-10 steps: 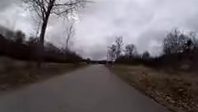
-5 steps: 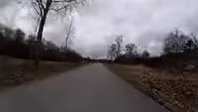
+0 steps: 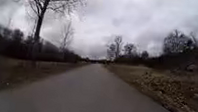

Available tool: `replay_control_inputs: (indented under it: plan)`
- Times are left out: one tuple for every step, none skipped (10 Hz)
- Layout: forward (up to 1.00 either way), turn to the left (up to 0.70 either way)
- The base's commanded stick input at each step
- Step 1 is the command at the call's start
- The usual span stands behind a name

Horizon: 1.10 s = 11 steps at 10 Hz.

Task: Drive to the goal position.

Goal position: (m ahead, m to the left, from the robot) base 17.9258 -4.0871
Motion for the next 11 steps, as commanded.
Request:
replay_control_inputs:
  plan:
    - [0.85, 0.00]
    - [0.85, 0.00]
    - [0.85, 0.09]
    - [0.85, 0.14]
    - [0.85, 0.12]
    - [0.85, 0.09]
    - [0.85, 0.07]
    - [0.85, 0.04]
    - [0.85, 0.02]
    - [0.85, 0.00]
    - [0.85, 0.00]
